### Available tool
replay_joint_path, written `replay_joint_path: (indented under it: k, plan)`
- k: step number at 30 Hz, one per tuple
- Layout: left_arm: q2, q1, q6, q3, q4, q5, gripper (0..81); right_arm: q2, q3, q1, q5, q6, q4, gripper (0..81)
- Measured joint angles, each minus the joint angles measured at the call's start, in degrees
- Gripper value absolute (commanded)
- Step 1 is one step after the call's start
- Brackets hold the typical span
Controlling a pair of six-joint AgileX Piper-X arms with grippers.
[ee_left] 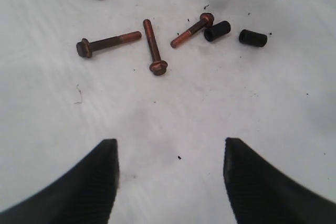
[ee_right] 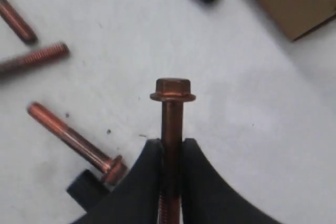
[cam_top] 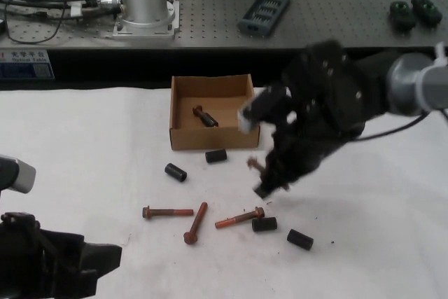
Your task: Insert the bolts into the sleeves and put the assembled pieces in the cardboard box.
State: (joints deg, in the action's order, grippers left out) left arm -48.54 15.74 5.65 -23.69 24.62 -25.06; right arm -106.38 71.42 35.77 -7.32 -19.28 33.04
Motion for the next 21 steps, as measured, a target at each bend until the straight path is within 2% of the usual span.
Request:
replay_joint_path:
  k: [4, 7, 10, 13, 16, 21]
  plan:
    - [0.0, 0.0, 2.54, 0.0, 0.0, 0.38, 43.1, 4.65, 0.0, 1.66, -2.64, 8.25, -0.31, 5.0]
    - [0.14, 0.0, 4.98, 0.0, 0.0, 4.92, 43.1, 7.13, 0.0, 3.82, -7.36, 16.69, -0.19, 5.0]
    - [0.92, -0.5, 5.45, 0.0, 0.0, 8.84, 43.1, 7.39, -0.34, 6.69, -9.47, 21.78, -0.78, 5.0]
    - [2.22, -1.17, 5.82, 0.0, 0.0, 14.36, 43.1, 7.07, -0.86, 10.07, -10.06, 24.2, -1.67, 5.0]
    - [5.25, -2.26, 5.95, 0.0, 0.0, 17.04, 43.1, 6.92, -1.01, 12.47, -10.04, 26.6, -4.17, 5.0]
    - [10.22, -2.88, 5.95, 0.0, 2.17, 20.18, 43.1, 5.43, -1.32, 13.16, -11.78, 30.09, -6.27, 5.0]
